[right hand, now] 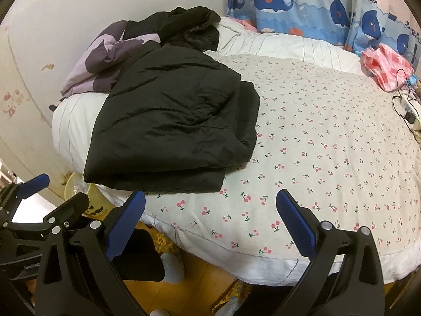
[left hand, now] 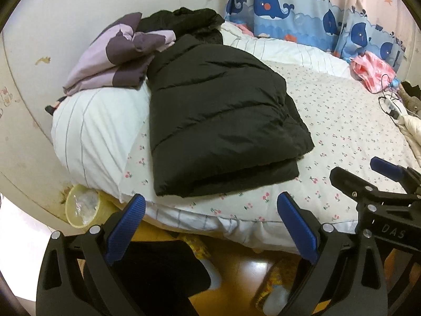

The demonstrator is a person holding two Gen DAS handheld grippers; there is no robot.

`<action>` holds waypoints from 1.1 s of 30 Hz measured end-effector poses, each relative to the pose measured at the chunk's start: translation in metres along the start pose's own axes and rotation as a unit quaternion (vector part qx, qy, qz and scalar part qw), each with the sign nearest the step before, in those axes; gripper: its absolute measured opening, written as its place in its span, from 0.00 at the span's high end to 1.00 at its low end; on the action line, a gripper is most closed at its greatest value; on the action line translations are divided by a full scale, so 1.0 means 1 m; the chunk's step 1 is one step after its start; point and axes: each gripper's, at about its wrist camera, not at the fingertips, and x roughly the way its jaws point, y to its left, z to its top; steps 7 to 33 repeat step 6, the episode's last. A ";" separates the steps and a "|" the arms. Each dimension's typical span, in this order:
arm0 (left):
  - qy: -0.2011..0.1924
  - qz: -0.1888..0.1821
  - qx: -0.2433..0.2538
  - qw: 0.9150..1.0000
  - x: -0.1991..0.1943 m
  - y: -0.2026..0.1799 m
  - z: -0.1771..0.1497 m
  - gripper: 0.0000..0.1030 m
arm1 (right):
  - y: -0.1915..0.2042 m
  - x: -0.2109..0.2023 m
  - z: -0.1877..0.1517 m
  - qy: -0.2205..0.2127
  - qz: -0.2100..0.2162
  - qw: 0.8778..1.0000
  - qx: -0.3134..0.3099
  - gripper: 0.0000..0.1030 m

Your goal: Fold large clothes

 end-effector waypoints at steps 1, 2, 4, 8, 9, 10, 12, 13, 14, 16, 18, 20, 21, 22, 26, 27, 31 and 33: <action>0.001 0.002 0.000 1.000 -0.001 -0.002 0.000 0.07 | -0.002 -0.003 -0.001 -0.002 0.000 1.000 0.002 0.07; 0.000 0.006 0.003 1.000 -0.003 -0.004 0.000 0.07 | -0.003 -0.005 -0.003 -0.004 0.001 1.000 0.003 0.07; -0.002 0.009 0.008 1.000 -0.006 -0.008 -0.001 0.07 | -0.007 -0.009 -0.004 -0.006 0.002 1.000 0.007 0.07; -0.004 0.010 0.011 1.000 -0.010 -0.013 -0.002 0.07 | -0.011 -0.014 -0.006 -0.010 0.005 1.000 0.012 0.07; -0.004 0.010 0.011 1.000 -0.010 -0.013 -0.002 0.07 | -0.011 -0.014 -0.006 -0.010 0.005 1.000 0.012 0.07; -0.004 0.010 0.011 1.000 -0.010 -0.013 -0.002 0.07 | -0.011 -0.014 -0.006 -0.010 0.005 1.000 0.012 0.07; -0.004 0.010 0.011 1.000 -0.010 -0.013 -0.002 0.07 | -0.011 -0.014 -0.006 -0.010 0.005 1.000 0.012 0.07; -0.004 0.010 0.011 1.000 -0.010 -0.013 -0.002 0.07 | -0.011 -0.014 -0.006 -0.010 0.005 1.000 0.012 0.07; -0.004 0.010 0.011 1.000 -0.010 -0.013 -0.002 0.07 | -0.011 -0.014 -0.006 -0.010 0.005 1.000 0.012 0.07; -0.004 0.010 0.011 1.000 -0.010 -0.013 -0.002 0.07 | -0.011 -0.014 -0.006 -0.010 0.005 1.000 0.012 0.07; -0.004 0.010 0.011 1.000 -0.010 -0.013 -0.002 0.07 | -0.011 -0.014 -0.006 -0.010 0.005 1.000 0.012 0.07; -0.004 0.010 0.011 1.000 -0.010 -0.013 -0.002 0.07 | -0.011 -0.014 -0.006 -0.010 0.005 1.000 0.012 0.07; -0.004 0.010 0.011 1.000 -0.010 -0.013 -0.002 0.07 | -0.011 -0.014 -0.006 -0.010 0.005 1.000 0.012 0.07; -0.004 0.010 0.011 1.000 -0.010 -0.013 -0.002 0.07 | -0.011 -0.014 -0.006 -0.010 0.005 1.000 0.012 0.07; -0.004 0.010 0.011 1.000 -0.010 -0.013 -0.002 0.07 | -0.011 -0.014 -0.006 -0.010 0.005 1.000 0.012 0.07; -0.004 0.010 0.011 1.000 -0.010 -0.013 -0.002 0.07 | -0.011 -0.014 -0.006 -0.010 0.005 1.000 0.012 0.07; -0.004 0.010 0.011 1.000 -0.010 -0.013 -0.002 0.07 | -0.011 -0.014 -0.006 -0.010 0.005 1.000 0.012 0.07; -0.004 0.010 0.011 1.000 -0.010 -0.013 -0.002 0.07 | -0.011 -0.014 -0.006 -0.010 0.005 1.000 0.012 0.07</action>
